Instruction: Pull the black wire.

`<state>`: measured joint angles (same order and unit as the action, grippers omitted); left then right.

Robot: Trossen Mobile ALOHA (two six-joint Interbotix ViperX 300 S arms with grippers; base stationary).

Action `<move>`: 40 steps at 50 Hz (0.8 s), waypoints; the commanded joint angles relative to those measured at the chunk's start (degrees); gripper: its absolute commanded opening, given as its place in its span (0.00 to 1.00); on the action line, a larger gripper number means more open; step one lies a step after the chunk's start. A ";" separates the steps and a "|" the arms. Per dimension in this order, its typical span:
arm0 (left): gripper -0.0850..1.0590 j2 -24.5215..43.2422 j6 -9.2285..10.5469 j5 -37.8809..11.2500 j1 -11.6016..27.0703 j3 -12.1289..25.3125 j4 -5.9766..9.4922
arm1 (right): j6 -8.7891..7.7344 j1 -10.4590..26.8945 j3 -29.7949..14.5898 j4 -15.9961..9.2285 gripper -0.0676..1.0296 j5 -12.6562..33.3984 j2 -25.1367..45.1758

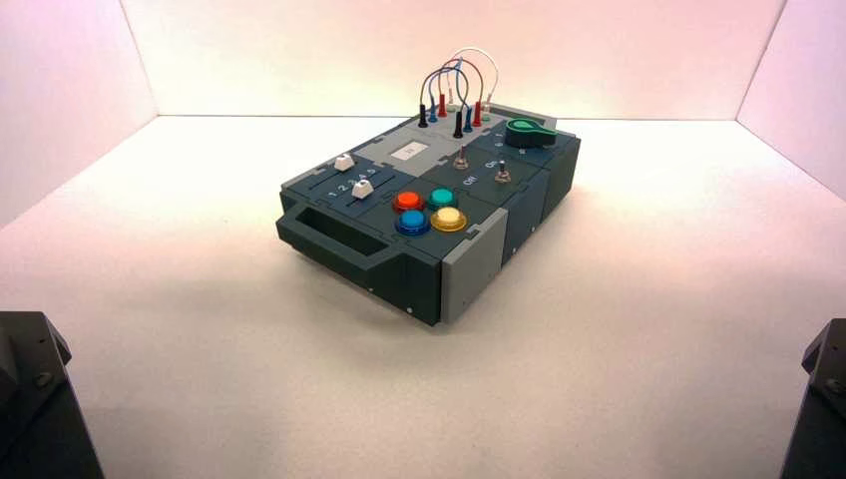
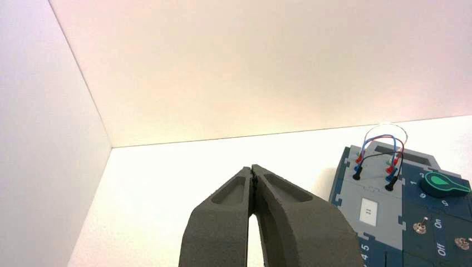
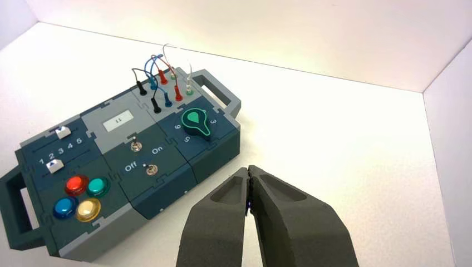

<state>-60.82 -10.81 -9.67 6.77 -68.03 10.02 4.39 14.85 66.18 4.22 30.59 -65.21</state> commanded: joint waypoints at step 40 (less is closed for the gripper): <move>0.05 4.48 0.09 -0.26 -0.26 1.49 0.09 | 0.00 13.97 -6.68 -10.55 0.21 -3.87 21.36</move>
<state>-57.30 -10.72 -10.28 6.77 -68.03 10.02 4.22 27.33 62.40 -4.83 28.39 -48.08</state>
